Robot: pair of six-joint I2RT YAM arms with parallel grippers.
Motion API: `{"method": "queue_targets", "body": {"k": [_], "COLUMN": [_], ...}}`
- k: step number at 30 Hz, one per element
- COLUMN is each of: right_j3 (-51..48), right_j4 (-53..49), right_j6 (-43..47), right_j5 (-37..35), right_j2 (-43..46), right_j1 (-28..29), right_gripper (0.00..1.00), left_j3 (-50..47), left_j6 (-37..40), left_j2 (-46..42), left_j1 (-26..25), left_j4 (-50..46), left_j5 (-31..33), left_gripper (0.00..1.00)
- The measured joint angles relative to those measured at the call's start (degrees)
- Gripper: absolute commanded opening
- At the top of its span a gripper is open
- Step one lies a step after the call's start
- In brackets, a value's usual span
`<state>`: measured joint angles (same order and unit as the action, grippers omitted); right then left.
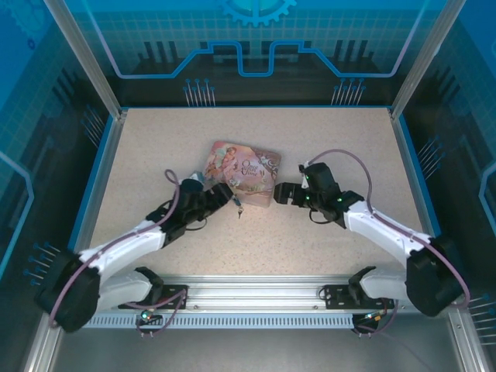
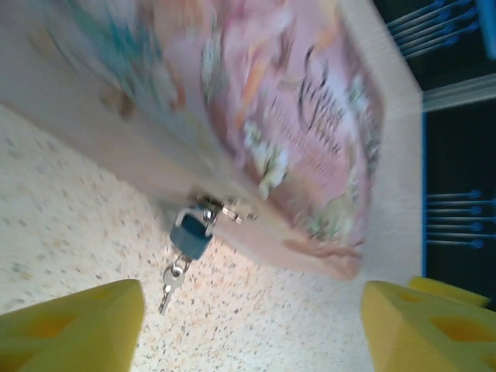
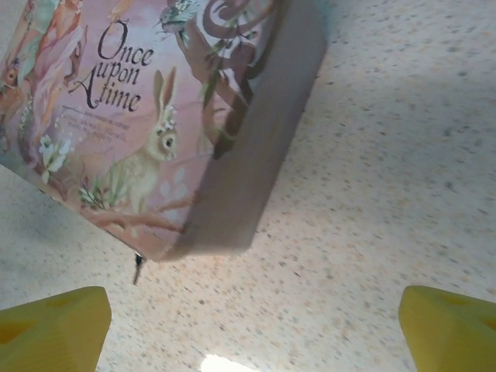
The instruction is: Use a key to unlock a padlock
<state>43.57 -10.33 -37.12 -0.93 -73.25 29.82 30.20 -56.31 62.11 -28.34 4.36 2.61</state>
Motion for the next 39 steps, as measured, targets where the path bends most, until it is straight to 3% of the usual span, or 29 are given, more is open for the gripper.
{"method": "queue_targets", "body": {"k": [5, 8, 11, 16, 23, 29, 39], "right_j3": [6.19, 9.92, 12.83, 16.87, 21.09, 26.01, 32.2], "right_j4": [2.64, 3.78, 4.63, 4.39, 3.98, 2.86, 0.44], "right_j6": [-0.42, -1.53, -3.02, -5.16, -5.66, -1.22, 6.82], "right_j5": [2.62, 4.02, 5.03, 6.34, 8.83, 11.1, 9.94], "right_j2": [-8.31, -13.09, -17.03, -22.47, -27.58, -31.45, -34.97], "right_j1": [0.11, -0.07, -0.28, -0.66, -1.79, -5.92, -11.02], "right_gripper": [1.0, 1.0, 1.0, 1.0, 1.0, 1.0, 1.0], "left_j3": [3.3, 6.08, 9.51, 14.19, 16.9, 17.0, 13.86], "left_j6": [4.81, 6.82, 8.74, 10.91, 11.37, 12.83, 12.81], "left_j2": [-5.38, -0.5, 9.11, 23.08, 33.83, 34.53, 28.52], "left_j1": [14.01, 21.33, 24.37, 24.59, 23.89, 20.92, 16.5], "left_j4": [-5.86, -5.05, -2.95, 1.68, 12.04, 13.79, 14.01], "left_j5": [-2.78, -7.76, -12.98, -19.02, -25.83, -26.05, -26.1], "left_gripper": [0.92, 0.93, 0.93, 0.9, 0.75, 0.7, 0.74]}}
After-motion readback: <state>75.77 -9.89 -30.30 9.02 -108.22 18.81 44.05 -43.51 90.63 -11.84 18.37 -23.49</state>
